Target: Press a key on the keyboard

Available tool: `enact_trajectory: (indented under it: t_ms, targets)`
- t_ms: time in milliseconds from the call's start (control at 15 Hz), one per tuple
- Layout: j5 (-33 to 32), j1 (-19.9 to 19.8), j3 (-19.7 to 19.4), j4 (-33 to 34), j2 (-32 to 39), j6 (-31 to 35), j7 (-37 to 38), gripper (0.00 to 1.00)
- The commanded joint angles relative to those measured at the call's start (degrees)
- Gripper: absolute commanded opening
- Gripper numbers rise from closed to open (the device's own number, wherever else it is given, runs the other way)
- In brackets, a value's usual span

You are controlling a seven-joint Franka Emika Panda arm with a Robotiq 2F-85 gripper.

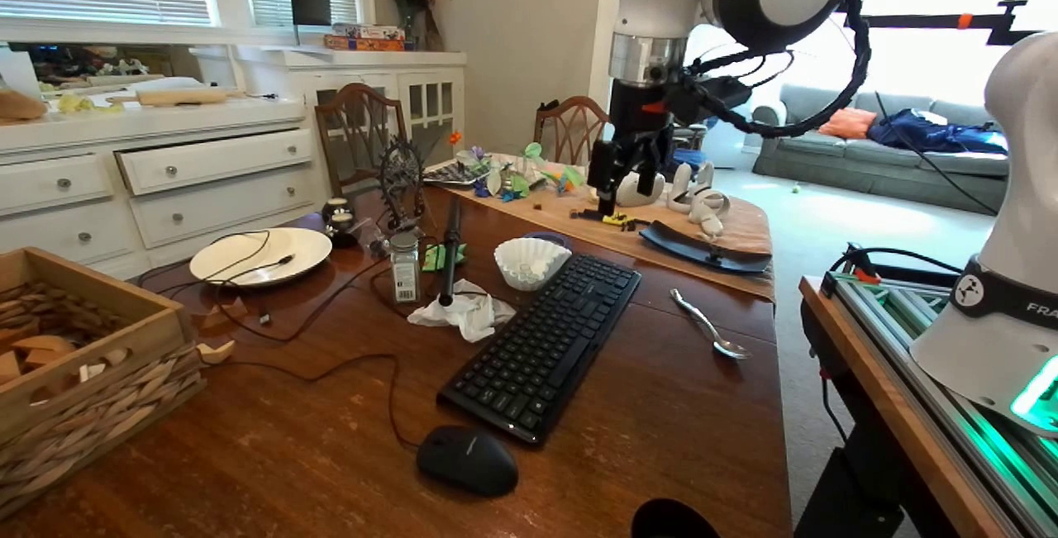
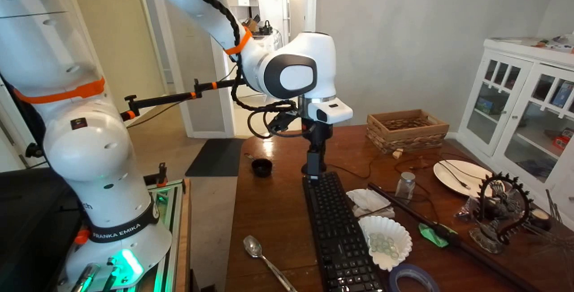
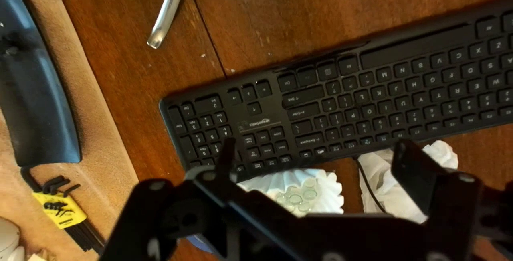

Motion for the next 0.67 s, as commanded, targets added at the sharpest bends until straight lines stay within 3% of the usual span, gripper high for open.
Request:
enact_trajectory:
  t_ms: [0,200,267,600]
  targets:
    - [3.5,-11.07,11.68,-2.79,-5.13,-6.35,-2.06,1.0]
    - [4.74,-16.65,15.34,-3.43,-5.49,-9.27,-8.84,1.0]
    - [4.27,-17.51,17.68,-1.82,-3.76,-7.32,-4.76,0.99]
    - [4.59,-19.75,18.24,-2.52,-4.05,-7.85,-8.46,1.0]
